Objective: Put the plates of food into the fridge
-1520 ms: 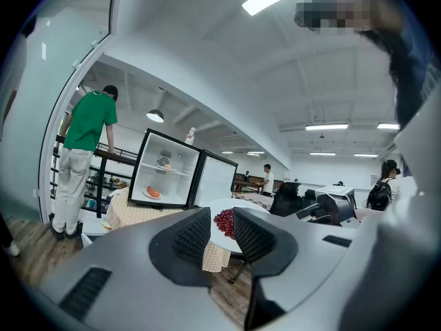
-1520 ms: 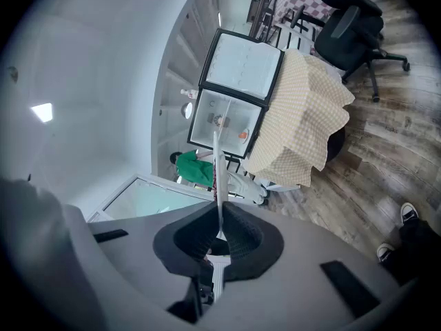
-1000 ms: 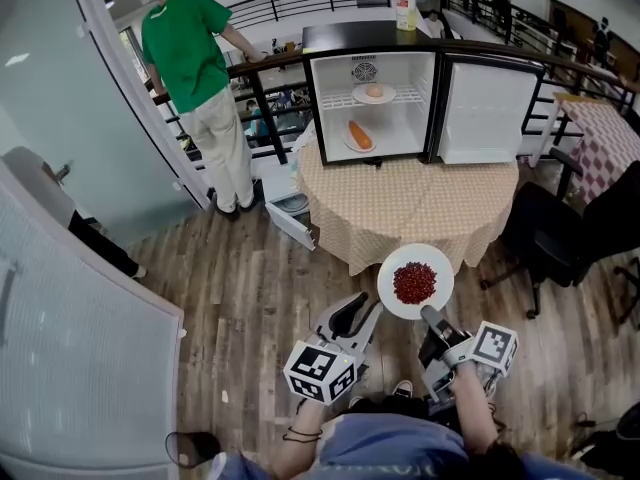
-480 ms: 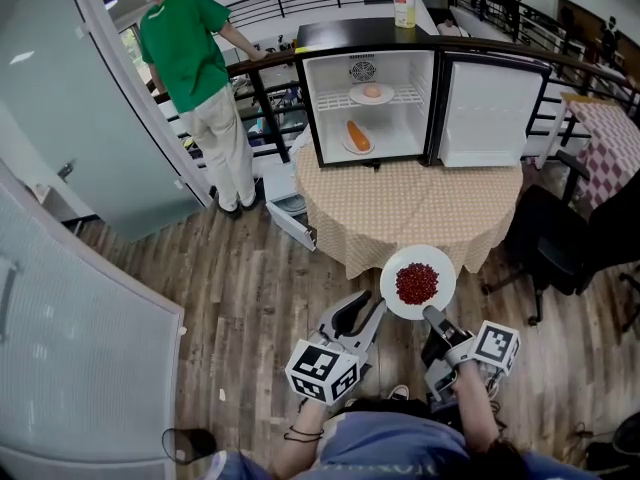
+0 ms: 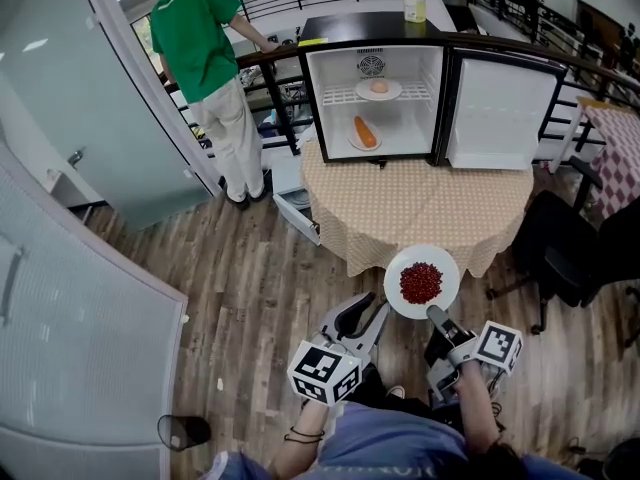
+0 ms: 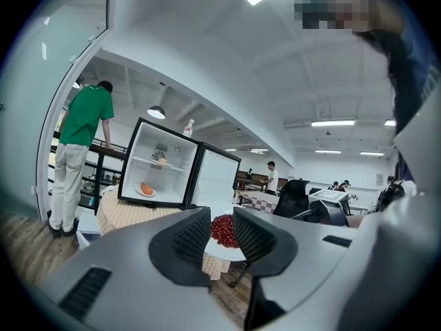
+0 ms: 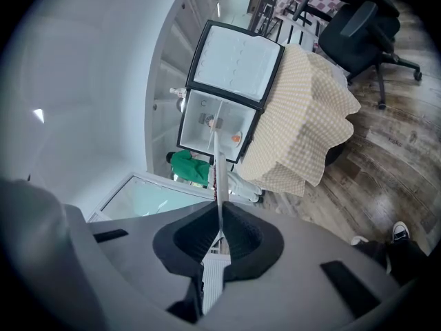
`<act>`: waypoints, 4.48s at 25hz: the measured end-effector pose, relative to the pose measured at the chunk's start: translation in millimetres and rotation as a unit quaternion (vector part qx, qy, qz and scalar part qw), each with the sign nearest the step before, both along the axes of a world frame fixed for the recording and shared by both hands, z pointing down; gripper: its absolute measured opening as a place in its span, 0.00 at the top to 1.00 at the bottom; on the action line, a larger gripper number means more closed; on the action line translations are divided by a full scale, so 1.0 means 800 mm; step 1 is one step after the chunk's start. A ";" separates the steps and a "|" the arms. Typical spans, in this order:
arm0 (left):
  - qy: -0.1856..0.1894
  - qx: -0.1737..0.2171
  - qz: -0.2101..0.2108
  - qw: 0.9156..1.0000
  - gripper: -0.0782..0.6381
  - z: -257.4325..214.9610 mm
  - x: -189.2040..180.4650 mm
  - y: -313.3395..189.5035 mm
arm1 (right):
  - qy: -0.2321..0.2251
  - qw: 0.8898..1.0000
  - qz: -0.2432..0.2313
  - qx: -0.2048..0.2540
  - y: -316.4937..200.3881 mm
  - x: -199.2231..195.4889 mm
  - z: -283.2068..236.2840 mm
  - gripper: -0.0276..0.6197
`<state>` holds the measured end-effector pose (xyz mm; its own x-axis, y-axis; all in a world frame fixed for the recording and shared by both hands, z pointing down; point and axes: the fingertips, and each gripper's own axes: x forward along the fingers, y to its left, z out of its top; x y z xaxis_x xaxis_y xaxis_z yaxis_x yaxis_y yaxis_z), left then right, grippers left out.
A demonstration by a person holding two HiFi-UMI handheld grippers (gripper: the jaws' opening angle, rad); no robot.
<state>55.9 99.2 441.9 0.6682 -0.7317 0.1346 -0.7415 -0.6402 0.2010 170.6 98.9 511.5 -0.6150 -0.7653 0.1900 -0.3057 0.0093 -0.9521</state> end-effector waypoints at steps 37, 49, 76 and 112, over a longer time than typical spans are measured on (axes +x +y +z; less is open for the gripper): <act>-0.010 -0.002 0.071 0.997 0.75 -0.005 -0.112 -0.410 | 0.003 0.998 0.054 -0.042 -0.385 -0.115 0.014 0.92; 0.001 -0.019 0.091 0.996 0.75 0.013 -0.125 -0.472 | 0.005 0.994 0.090 -0.060 -0.426 -0.113 0.028 0.92; -0.005 -0.023 -0.014 1.000 0.75 -0.005 -0.106 -0.600 | -0.022 0.999 0.001 0.035 -0.631 -0.088 -0.091 0.92; -0.014 -0.018 -0.078 0.997 0.75 -0.013 -0.153 -0.594 | -0.115 0.992 0.012 -0.046 -0.795 -0.194 -0.094 0.90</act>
